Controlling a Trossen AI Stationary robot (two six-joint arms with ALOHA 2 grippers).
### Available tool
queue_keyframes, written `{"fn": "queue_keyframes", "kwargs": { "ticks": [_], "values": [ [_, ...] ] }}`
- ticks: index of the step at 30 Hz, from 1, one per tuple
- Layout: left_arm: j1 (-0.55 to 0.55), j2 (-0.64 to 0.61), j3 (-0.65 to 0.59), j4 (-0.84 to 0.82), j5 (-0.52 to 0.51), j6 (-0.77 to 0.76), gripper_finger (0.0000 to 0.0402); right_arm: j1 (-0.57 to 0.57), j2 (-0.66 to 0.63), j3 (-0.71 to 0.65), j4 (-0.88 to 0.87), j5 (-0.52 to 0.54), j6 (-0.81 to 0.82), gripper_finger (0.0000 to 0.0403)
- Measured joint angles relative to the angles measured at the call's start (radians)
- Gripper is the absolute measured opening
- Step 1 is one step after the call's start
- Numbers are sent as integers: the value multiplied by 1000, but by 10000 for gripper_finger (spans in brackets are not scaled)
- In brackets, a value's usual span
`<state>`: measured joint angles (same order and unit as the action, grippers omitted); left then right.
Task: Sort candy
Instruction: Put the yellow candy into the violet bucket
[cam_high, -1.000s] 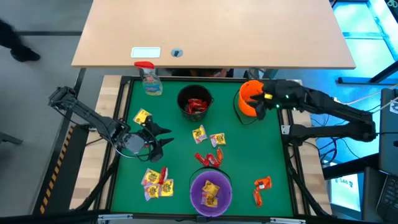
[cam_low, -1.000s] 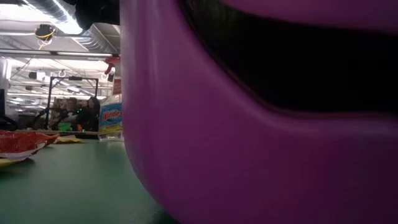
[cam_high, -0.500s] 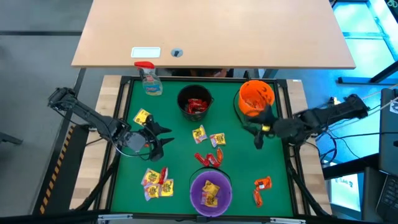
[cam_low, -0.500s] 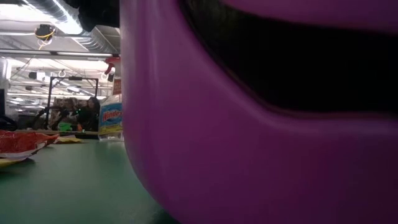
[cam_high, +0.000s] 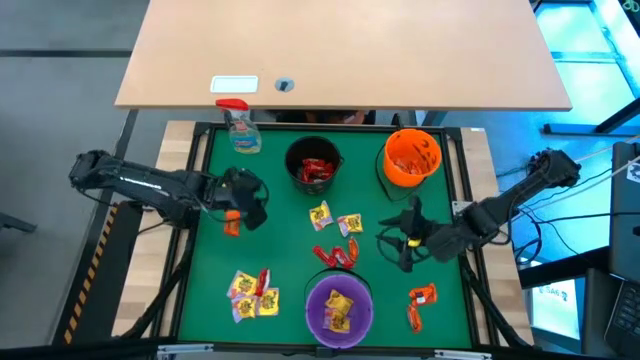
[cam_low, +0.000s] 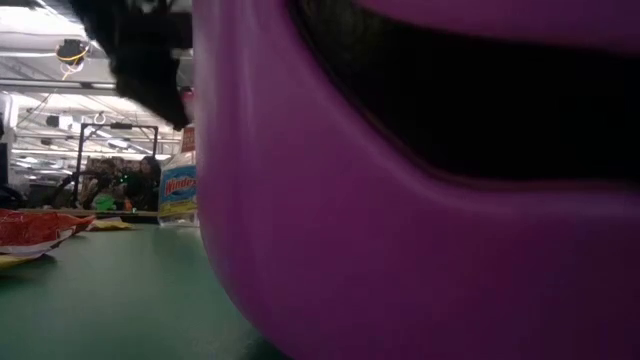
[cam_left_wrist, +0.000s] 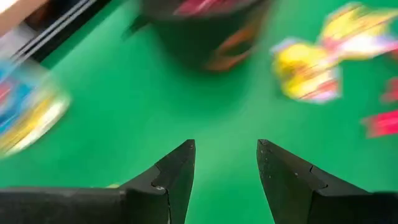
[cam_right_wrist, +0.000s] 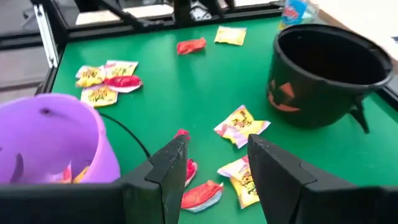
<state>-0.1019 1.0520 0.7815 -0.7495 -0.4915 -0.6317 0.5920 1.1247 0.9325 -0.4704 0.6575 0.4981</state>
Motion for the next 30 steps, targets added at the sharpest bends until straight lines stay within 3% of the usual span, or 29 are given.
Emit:
{"fn": "queue_keyframes", "kwargs": {
  "ticks": [4, 10, 18, 30],
  "values": [
    [128, 0, 0, -209, 65, -92, 163, -2, 34, 0, 6, -3, -5, 165],
    [286, 0, 0, -336, 124, -122, 163, -2, 39, 0, 11, 15, -5, 165],
    [462, 52, 0, -357, 226, -44, 163, -2, 39, 0, 25, 5, -6, 165],
    [591, 269, 0, -333, 250, 66, 163, -3, 39, 0, 27, 5, -6, 165]
  ]
}}
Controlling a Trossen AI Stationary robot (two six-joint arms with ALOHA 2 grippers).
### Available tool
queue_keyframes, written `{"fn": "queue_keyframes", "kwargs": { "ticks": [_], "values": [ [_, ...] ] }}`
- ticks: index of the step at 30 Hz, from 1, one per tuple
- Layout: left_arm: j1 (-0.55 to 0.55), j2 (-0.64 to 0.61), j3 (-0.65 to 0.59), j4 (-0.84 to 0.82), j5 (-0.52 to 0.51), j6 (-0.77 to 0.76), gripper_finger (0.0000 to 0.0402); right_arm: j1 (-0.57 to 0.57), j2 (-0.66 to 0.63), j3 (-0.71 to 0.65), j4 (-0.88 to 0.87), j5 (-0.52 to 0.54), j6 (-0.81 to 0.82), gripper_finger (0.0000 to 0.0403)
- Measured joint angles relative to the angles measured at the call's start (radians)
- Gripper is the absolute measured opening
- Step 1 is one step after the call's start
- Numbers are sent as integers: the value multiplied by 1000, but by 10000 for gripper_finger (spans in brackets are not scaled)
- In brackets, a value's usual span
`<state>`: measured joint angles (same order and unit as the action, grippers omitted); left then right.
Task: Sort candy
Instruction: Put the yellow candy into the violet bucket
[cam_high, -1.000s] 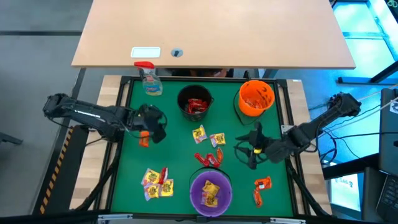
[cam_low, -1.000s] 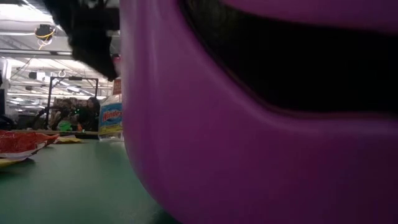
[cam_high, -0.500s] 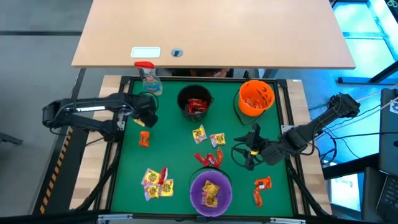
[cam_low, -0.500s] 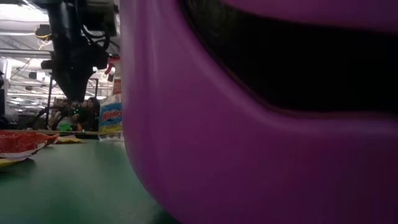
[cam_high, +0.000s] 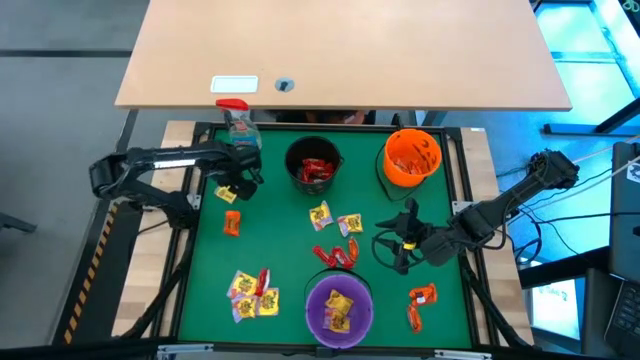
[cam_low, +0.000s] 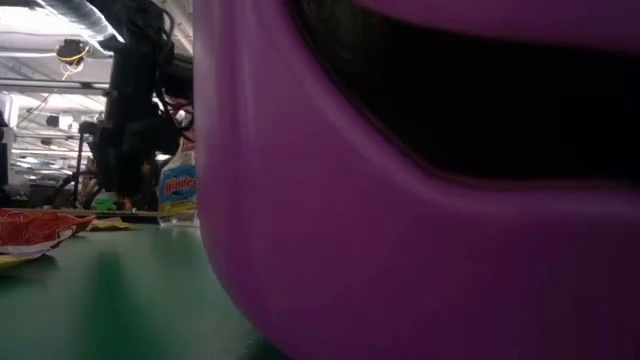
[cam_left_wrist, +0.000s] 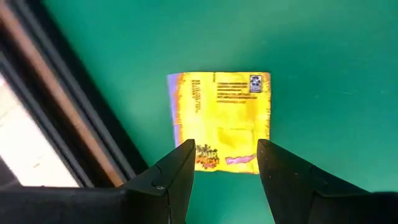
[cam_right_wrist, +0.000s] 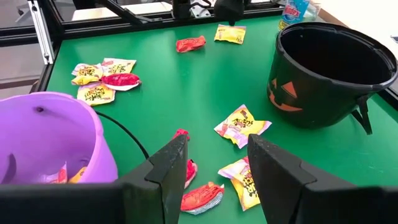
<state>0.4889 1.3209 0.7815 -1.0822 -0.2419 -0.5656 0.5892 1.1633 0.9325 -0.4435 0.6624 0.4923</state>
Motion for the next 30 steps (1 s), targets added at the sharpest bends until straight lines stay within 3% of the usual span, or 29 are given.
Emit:
{"fn": "queue_keyframes", "kwargs": {
  "ticks": [6, 16, 20, 25, 30],
  "values": [
    [2, 103, 0, 69, 62, 78, 168, 0, 0, 0, 0, -11, 0, 165],
    [12, 240, 0, 87, 70, 90, 238, 0, 0, 0, 0, -45, 6, 165],
    [29, 271, 0, 107, 86, 90, 246, 0, 0, 0, 0, -45, 13, 165],
    [67, 283, -15, 142, 150, 113, 209, 0, 0, 0, 2, -46, 35, 165],
    [86, 285, -16, 153, 175, 151, 134, 0, 0, 0, 8, -53, 59, 165]
  ]
}}
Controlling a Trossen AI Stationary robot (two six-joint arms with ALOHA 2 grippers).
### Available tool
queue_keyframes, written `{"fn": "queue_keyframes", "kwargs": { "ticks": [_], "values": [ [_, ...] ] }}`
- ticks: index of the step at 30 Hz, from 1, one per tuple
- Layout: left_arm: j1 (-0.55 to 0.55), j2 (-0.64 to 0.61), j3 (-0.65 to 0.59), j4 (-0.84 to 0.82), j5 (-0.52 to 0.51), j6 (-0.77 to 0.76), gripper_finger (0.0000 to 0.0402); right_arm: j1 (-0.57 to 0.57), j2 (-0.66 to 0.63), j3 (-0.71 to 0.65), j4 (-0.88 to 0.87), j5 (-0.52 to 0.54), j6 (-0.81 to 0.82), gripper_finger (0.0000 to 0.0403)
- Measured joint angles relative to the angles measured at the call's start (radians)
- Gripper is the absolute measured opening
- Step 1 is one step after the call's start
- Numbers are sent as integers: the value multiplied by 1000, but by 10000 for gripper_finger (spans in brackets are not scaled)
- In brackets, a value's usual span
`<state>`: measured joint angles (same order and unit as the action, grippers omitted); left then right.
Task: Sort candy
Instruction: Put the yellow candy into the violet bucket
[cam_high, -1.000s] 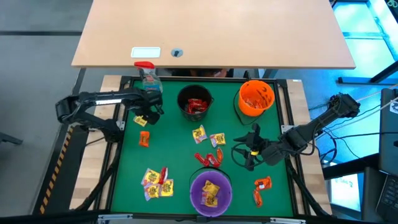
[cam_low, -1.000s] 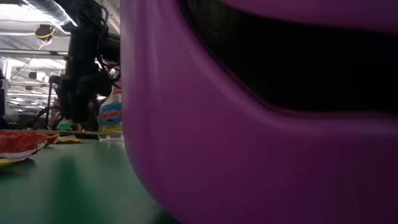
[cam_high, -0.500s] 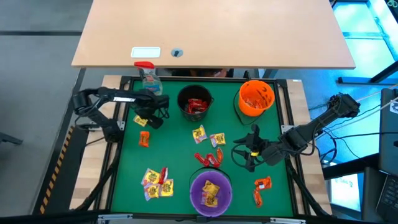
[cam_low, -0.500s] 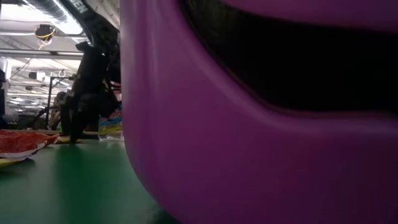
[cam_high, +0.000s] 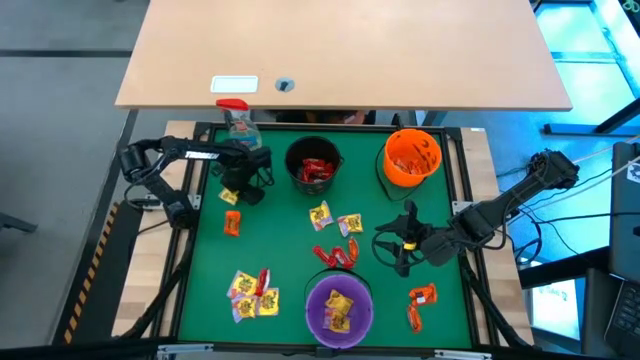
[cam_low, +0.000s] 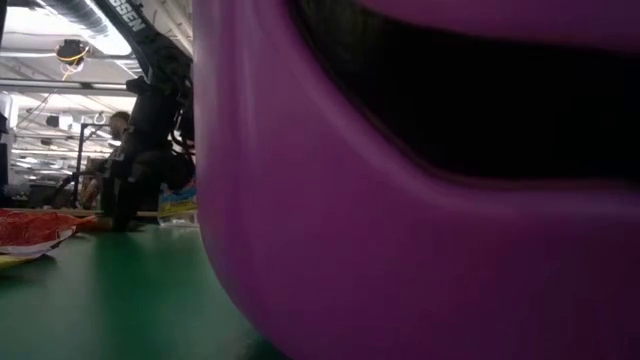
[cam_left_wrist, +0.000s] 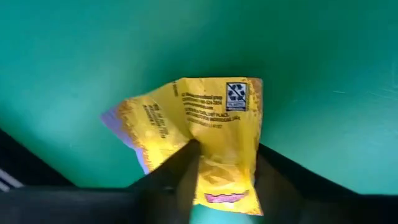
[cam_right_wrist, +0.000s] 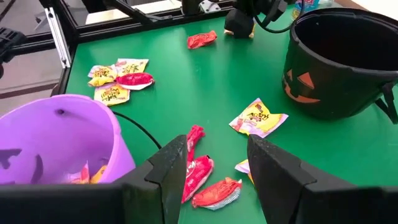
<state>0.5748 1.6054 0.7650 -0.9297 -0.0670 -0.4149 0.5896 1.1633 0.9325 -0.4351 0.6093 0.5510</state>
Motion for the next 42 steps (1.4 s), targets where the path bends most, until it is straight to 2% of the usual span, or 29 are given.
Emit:
{"fn": "queue_keyframes", "kwargs": {
  "ticks": [5, 7, 11, 16, 19, 23, 26, 31, 34, 37, 40, 42],
  "values": [
    [-1, -6, 0, 0, 2, 18, 36, 0, 0, 0, 4, 0, 1, 165],
    [-2, -4, 10, -13, -4, 24, 12, 0, 0, 0, 19, 0, 1, 165],
    [-32, 5, 62, -111, -59, 30, 6, 0, 0, 0, 26, 0, 1, 165],
    [-119, -42, 173, -268, -67, 24, 2, 0, 0, 0, 26, 0, 1, 165],
    [-196, -123, 246, -304, -63, -19, 1, 0, 0, 0, 26, 0, 1, 165],
    [-358, -255, 338, -275, -31, -109, 0, 0, 0, 0, 23, 0, 1, 165],
    [-522, -359, 370, -146, -31, -144, 0, 0, 0, 0, 21, 1, 2, 165],
    [-818, -427, 368, 241, -91, -175, 0, 0, 0, 0, 21, 29, 1, 165],
    [-957, -394, 367, 472, -146, -100, 0, 0, 0, 0, 21, 38, 1, 165],
    [-1051, -331, 367, 658, -187, -26, 0, 0, 0, 0, 22, 37, 1, 165],
    [-1098, -251, 367, 828, -203, 40, 0, 0, 0, 0, 22, 30, 1, 165],
    [-1106, -192, 367, 922, -168, 56, 0, 0, 0, 0, 21, 27, 1, 165]
  ]
}}
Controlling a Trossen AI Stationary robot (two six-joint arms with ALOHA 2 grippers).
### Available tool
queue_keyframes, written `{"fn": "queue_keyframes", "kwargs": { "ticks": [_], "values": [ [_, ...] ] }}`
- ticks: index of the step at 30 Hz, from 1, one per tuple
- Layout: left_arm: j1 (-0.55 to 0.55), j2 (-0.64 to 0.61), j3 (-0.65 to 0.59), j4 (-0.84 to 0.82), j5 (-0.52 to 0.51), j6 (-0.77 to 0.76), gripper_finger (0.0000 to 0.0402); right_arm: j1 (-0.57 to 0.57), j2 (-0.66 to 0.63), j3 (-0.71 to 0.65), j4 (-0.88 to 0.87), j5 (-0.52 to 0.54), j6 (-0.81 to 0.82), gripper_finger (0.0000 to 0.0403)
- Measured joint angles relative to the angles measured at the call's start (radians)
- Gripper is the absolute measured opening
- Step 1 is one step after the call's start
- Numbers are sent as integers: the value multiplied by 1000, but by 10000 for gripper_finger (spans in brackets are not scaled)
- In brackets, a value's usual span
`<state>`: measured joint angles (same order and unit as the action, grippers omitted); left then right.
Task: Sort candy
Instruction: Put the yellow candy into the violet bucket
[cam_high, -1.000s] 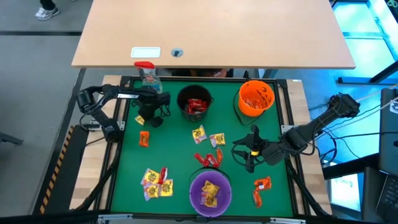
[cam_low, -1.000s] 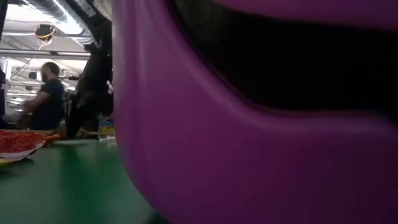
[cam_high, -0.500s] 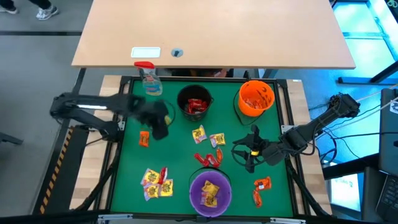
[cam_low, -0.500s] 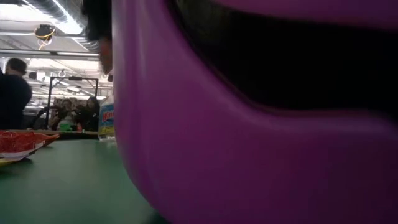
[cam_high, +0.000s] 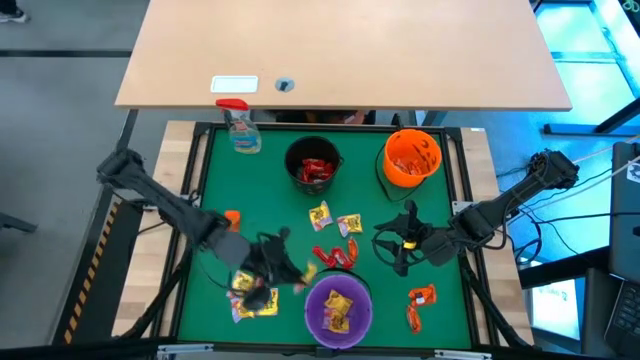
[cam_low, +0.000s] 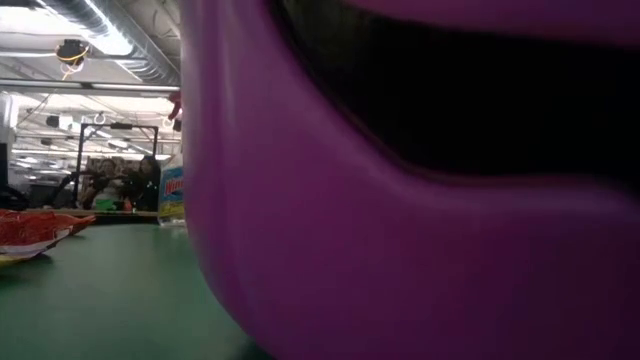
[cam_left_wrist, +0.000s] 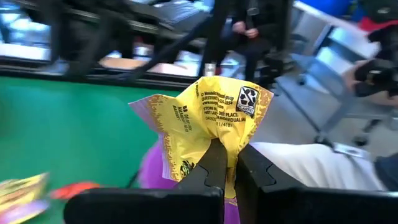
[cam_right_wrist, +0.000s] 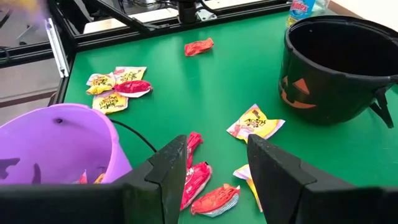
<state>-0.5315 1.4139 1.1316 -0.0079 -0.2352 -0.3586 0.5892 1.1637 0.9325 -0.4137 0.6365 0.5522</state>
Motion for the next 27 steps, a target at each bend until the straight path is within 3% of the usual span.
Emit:
{"fn": "queue_keyframes", "kwargs": {
  "ticks": [6, 17, 27],
  "values": [
    [1, 164, 0, 222, 139, 3, 0, 0, 0, 0, 0, 9, -5, 165],
    [18, 264, 0, 227, 144, 0, 2, 0, 0, 0, -6, 16, -6, 165],
    [24, 265, 0, 223, 123, 4, 111, 0, 0, 0, -5, 8, -5, 165]
  ]
}}
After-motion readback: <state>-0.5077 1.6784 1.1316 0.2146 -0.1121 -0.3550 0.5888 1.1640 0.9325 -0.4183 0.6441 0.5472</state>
